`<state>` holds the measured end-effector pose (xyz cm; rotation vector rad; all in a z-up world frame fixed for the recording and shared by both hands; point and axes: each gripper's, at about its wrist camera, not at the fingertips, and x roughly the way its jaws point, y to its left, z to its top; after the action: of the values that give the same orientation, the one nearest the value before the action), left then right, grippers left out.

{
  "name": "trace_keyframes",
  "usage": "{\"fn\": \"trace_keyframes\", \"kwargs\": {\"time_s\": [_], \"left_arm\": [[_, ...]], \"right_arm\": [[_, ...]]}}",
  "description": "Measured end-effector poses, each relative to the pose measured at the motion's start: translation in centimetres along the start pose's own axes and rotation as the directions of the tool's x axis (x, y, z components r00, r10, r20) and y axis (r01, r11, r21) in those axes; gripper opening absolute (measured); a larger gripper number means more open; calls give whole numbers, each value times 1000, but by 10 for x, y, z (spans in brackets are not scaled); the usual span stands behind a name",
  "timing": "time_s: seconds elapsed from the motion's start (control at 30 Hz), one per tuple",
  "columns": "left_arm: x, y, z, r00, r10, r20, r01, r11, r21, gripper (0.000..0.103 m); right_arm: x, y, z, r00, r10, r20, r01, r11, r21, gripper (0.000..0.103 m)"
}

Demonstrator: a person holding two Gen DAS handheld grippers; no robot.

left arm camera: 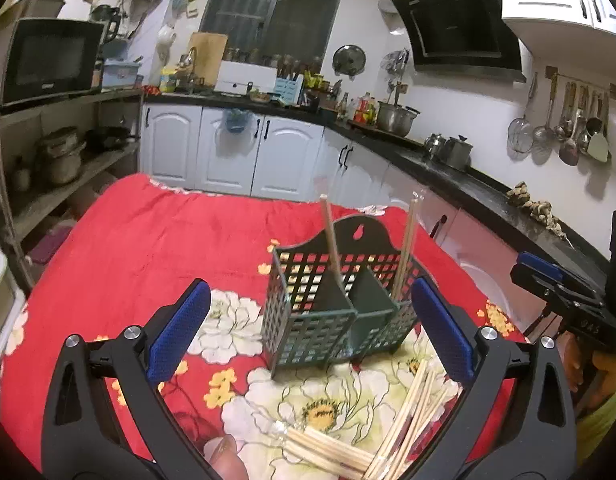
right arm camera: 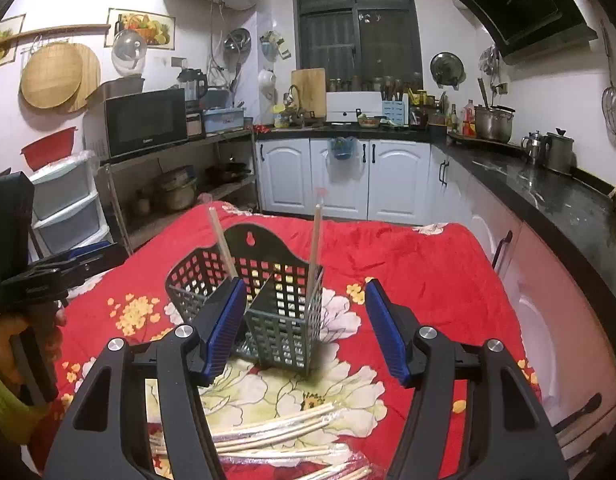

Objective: Organize utensils
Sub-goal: 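Move the left tool back down to the chopstick bag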

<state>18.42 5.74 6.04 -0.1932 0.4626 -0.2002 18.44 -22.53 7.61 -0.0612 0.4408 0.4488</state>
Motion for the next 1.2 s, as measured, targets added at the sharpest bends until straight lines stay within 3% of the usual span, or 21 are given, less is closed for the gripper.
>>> {"fn": "trace_keyframes", "kwargs": {"time_s": [0.77, 1.1, 1.17, 1.2], "left_arm": [[6, 9, -61, 988, 31, -148, -30, 1000, 10, 93], [21, 15, -92, 959, 10, -284, -15, 1000, -14, 93], [24, 17, -97, 953, -4, -304, -4, 1000, -26, 90], [26, 19, -100, 948, -14, -319, 1, 999, -39, 84]], "right_arm": [[15, 12, -62, 990, 27, -141, -25, 1000, 12, 60], [26, 14, -83, 979, 33, -203, -29, 999, 23, 60], [27, 13, -86, 977, 29, -209, -25, 999, 23, 60], [28, 12, -87, 977, 27, -213, -22, 999, 27, 60]]}}
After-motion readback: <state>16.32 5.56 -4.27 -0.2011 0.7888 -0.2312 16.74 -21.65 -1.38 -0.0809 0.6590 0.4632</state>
